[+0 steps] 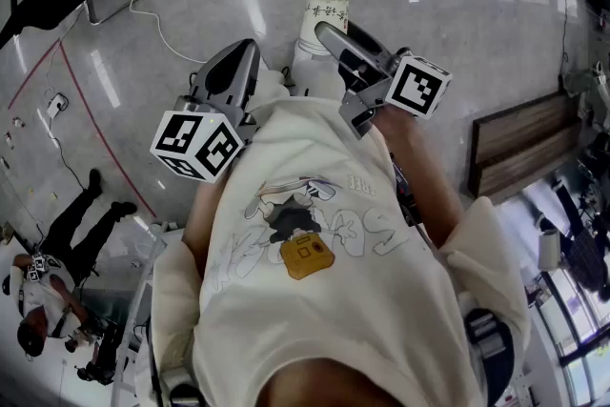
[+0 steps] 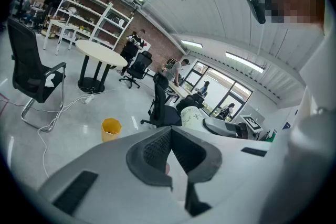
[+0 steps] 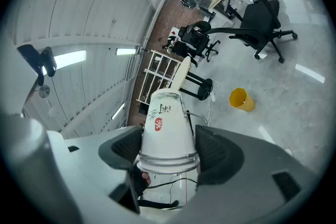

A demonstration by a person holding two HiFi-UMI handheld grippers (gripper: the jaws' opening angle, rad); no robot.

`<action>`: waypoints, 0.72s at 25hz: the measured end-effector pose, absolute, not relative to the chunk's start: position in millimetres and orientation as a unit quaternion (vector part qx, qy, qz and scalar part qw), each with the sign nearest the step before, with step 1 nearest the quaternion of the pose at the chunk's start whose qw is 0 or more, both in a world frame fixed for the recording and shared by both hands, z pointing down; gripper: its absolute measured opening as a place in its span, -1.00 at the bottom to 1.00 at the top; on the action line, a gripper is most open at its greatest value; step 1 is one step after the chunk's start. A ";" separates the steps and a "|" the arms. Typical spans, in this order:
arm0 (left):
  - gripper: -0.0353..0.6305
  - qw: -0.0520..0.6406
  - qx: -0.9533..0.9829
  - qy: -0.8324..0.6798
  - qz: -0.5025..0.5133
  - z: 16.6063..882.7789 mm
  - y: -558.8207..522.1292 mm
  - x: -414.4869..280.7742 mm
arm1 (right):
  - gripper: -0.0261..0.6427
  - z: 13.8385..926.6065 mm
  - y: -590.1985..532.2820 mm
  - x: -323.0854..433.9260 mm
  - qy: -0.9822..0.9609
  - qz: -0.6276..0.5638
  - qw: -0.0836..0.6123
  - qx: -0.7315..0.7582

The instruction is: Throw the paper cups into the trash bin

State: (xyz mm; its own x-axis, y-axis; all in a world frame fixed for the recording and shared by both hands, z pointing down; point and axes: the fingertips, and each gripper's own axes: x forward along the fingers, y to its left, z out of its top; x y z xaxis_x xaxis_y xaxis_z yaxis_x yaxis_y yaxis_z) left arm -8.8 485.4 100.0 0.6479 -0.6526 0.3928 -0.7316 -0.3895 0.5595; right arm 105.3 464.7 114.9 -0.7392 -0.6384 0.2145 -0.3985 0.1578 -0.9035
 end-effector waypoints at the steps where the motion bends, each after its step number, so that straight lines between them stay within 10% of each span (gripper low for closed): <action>1: -0.88 0.365 0.831 -0.417 0.054 98.9 487.3 -10.8 | 0.05 114.2 466.6 102.5 0.753 -0.551 0.108 -0.344; 18: -0.88 0.360 0.827 -0.428 0.058 94.9 497.4 -48.9 | 0.05 105.1 479.9 56.2 0.756 -0.542 0.115 -0.347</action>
